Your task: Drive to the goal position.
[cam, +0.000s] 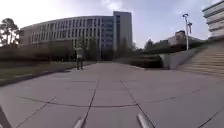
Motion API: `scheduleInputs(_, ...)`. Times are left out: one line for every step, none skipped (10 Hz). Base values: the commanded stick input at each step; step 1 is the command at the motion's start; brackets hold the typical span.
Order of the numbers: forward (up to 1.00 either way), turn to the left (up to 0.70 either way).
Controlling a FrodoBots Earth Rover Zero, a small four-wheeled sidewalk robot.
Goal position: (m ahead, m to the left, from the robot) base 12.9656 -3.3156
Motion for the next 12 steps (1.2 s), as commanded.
scheduleInputs(0.7, 0.0)
scheduleInputs(0.7, 0.0)
scheduleInputs(0.7, 0.0)
scheduleInputs(0.7, 0.0)
scheduleInputs(0.7, 0.0)
scheduleInputs(0.7, 0.0)
scheduleInputs(0.7, 0.0)
scheduleInputs(0.7, 0.0)
scheduleInputs(0.7, 0.0)
scheduleInputs(0.7, 0.0)
scheduleInputs(0.7, 0.0)
scheduleInputs(0.7, 0.0)
